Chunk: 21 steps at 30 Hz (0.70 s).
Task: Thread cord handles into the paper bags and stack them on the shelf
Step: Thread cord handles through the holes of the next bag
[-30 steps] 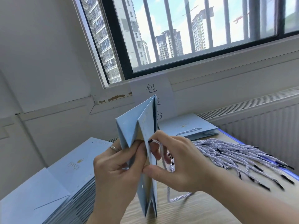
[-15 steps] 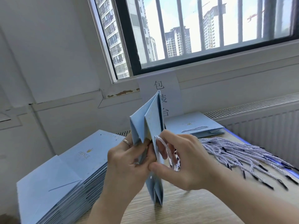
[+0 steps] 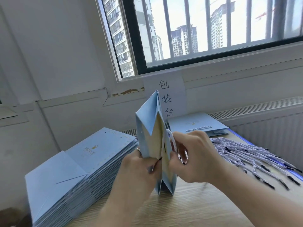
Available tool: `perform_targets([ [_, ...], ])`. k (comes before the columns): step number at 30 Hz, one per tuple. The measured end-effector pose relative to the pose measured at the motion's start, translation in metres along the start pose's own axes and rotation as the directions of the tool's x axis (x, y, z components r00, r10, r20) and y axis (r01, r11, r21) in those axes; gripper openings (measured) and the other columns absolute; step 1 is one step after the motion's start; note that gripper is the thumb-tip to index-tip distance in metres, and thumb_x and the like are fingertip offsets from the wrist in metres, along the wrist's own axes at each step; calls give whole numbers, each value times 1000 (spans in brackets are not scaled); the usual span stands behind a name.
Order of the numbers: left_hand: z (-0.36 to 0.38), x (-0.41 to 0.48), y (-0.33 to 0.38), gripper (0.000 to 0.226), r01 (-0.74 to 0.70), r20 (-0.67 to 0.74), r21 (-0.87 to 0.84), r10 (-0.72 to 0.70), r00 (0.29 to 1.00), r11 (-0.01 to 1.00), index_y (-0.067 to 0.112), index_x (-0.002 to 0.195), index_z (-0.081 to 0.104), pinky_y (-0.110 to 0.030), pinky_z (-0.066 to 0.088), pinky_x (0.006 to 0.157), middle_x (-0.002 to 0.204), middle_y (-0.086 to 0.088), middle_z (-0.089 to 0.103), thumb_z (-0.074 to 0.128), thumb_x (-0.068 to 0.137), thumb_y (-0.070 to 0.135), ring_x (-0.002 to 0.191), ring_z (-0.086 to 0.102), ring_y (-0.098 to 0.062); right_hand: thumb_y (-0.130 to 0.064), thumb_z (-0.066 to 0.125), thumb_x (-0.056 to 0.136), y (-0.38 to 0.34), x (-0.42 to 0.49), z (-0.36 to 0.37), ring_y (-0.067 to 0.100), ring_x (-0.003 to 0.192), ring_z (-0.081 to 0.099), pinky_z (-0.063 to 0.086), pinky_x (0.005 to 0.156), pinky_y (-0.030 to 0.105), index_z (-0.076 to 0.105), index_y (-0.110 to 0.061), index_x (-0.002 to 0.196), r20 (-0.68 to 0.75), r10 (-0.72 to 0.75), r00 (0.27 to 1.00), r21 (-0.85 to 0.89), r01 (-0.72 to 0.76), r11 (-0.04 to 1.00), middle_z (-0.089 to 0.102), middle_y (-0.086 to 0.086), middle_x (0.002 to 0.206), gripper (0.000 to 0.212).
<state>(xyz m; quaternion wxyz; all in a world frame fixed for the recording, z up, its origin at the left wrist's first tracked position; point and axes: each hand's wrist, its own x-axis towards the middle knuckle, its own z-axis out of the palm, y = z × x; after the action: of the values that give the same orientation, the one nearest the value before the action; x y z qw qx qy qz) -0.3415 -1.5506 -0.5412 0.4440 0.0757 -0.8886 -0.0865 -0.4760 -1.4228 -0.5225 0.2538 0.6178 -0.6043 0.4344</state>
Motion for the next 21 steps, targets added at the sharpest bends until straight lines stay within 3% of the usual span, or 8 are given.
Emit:
perform_targets([
  [2,4,-7,1,27,31,54,24,-32,998,999,21,60,58,-9,26,47,56,15,37,76,79,15,49,41,-6,-28,51,68,1,0,-2,17,39,30,27,41,25,37,-22,59,4,-5,1000,-14,5,1000,33,-7,44,17],
  [4,4,-10,2,21,64,43,15,-64,997,998,23,59,64,-11,31,46,55,12,45,75,78,23,47,44,-7,-29,53,72,2,0,-2,16,41,32,28,44,24,43,-19,61,41,-11,999,-24,12,1000,32,-9,45,18],
  [7,1,-9,4,20,126,-8,28,-126,992,992,22,57,65,-12,34,44,52,11,48,80,71,23,43,43,-7,-37,57,82,7,-1,-2,11,47,41,39,51,25,45,-25,66,195,-4,981,-77,19,997,40,-13,49,23],
  [11,-1,-8,8,26,263,33,29,-264,964,964,22,56,62,-13,40,55,54,10,57,80,70,10,65,57,-8,-44,56,87,17,-6,-6,3,63,46,47,66,30,60,-26,78,513,135,848,-202,-34,979,50,-14,61,20],
  [14,-8,-7,19,26,350,102,-117,-339,935,930,22,55,65,-15,42,57,59,13,64,78,73,9,66,60,-7,-40,59,90,18,-7,-8,7,62,48,40,59,26,64,-21,76,643,265,719,-198,-177,964,51,-11,63,24],
  [16,-11,-6,21,23,424,143,-215,-401,905,880,21,56,69,-15,43,57,60,9,68,77,73,8,64,62,-6,-34,61,90,16,-7,-7,4,57,47,38,56,23,65,-18,74,713,275,645,-149,-243,958,52,-8,63,23],
  [19,-13,-7,21,18,480,179,-251,-447,877,841,19,58,71,-13,42,56,62,5,69,77,71,8,64,63,-7,-22,59,93,17,-6,-1,3,54,47,37,54,19,63,-13,79,727,296,620,-137,-291,947,55,-8,63,18],
  [21,-12,-6,22,17,478,200,-244,-439,876,844,22,59,72,-12,43,57,64,8,70,77,69,8,66,63,-6,-15,54,95,20,-4,-3,7,52,48,41,55,21,62,-7,85,705,323,631,-23,-435,900,62,-5,62,16],
])
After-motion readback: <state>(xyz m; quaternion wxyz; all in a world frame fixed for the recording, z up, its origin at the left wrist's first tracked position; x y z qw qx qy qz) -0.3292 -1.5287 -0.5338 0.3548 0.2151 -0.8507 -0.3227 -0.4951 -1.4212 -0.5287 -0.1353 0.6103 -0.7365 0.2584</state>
